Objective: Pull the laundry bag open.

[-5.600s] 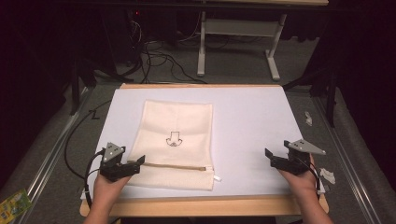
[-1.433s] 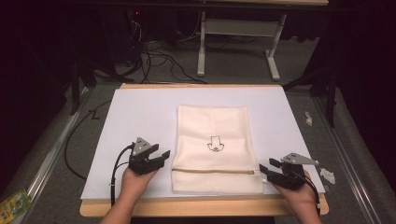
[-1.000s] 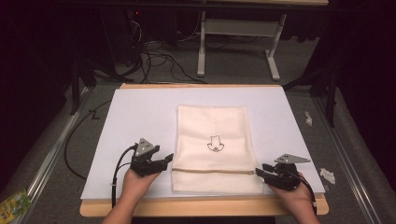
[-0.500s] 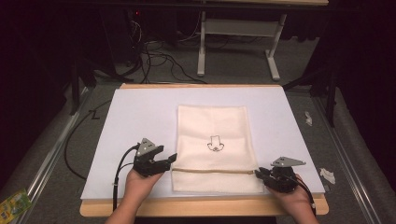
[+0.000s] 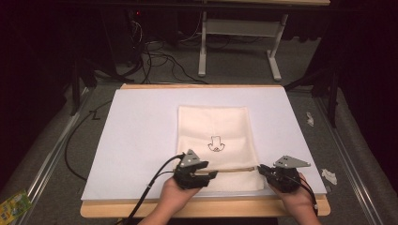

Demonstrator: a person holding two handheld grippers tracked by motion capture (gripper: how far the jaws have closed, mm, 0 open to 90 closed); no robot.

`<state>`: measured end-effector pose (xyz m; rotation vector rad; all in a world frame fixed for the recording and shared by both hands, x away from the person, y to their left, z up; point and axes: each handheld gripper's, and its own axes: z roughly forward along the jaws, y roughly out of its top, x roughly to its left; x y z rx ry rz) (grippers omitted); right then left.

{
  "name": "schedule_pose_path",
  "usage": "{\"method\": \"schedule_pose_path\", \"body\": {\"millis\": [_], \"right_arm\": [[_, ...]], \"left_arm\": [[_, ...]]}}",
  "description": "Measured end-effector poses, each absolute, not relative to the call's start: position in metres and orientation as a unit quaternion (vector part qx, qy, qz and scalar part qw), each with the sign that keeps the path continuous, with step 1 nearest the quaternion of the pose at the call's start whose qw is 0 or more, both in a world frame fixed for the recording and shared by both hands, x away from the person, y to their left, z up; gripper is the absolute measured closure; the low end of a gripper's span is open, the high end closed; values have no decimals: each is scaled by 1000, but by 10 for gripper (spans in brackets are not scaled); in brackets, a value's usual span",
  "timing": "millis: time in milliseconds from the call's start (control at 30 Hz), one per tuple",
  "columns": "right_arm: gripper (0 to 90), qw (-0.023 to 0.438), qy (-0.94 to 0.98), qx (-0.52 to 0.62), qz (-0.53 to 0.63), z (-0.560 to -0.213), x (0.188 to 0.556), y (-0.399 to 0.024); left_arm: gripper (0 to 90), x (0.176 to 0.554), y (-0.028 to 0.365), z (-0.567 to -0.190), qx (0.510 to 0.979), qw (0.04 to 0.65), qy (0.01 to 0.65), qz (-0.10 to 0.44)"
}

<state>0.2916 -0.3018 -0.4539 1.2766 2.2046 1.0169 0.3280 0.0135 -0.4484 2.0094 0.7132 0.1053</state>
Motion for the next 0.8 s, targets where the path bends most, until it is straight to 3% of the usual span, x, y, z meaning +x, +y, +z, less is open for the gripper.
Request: {"method": "schedule_pose_path", "body": {"millis": [367,800], "right_arm": [[847,198,786,447,379,-450,290,-299],[851,199,779,442,398,-446,288,-298]], "left_arm": [[545,335,-62,-463,829,489,271,-6],[742,335,-92,-475,807,507,303,-17]]}}
